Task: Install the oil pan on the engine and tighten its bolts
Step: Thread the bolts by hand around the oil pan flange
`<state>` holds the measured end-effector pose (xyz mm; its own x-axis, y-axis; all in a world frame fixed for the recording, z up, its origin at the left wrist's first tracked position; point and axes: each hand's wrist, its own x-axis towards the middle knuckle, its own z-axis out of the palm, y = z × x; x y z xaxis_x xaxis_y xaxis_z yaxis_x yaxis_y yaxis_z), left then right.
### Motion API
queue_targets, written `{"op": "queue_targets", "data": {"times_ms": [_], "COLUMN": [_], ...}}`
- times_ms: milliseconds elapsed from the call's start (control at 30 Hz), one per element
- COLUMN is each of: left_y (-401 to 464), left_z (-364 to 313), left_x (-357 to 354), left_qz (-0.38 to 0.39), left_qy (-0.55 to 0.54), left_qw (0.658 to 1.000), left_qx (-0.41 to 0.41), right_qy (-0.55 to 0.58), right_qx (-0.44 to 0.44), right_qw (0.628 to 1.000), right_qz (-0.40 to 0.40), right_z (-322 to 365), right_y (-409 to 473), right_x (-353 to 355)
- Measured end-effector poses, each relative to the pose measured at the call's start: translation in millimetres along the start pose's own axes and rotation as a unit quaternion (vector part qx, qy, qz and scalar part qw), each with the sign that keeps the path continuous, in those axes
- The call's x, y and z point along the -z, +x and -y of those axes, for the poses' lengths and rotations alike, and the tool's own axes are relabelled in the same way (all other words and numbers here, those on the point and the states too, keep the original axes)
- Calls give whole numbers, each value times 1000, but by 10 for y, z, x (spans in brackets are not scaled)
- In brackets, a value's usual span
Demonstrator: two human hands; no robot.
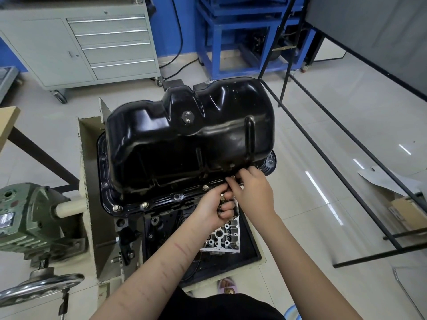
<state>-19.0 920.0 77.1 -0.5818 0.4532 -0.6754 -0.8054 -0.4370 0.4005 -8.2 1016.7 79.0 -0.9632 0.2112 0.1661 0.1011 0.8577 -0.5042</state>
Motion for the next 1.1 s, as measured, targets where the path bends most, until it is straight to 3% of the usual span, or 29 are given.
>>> {"op": "queue_targets", "data": {"times_ms": [133, 333, 533, 733, 1100], "left_y": [3, 20, 17, 22, 3], "left_z": [-5, 2, 3, 7, 5], "left_x": [1, 20, 20, 18, -5], "left_qz": [-4, 5, 7, 1, -13], "left_qy": [2, 1, 1, 0, -10], "left_qw": [1000, 1000, 1000, 1000, 1000], "left_qx": [-1, -5, -7, -11, -7], "right_qy": [-58, 18, -62, -12, -89], "right_qx": [-10, -18, -10, -1, -17], "right_qw": [998, 999, 998, 998, 994], "right_qz": [-7, 37, 19, 55, 54], "right_z": [9, -49, -8, -35, -16], "right_y": [14, 12, 31, 11, 41], "right_x": [-8, 12, 4, 50, 60]}}
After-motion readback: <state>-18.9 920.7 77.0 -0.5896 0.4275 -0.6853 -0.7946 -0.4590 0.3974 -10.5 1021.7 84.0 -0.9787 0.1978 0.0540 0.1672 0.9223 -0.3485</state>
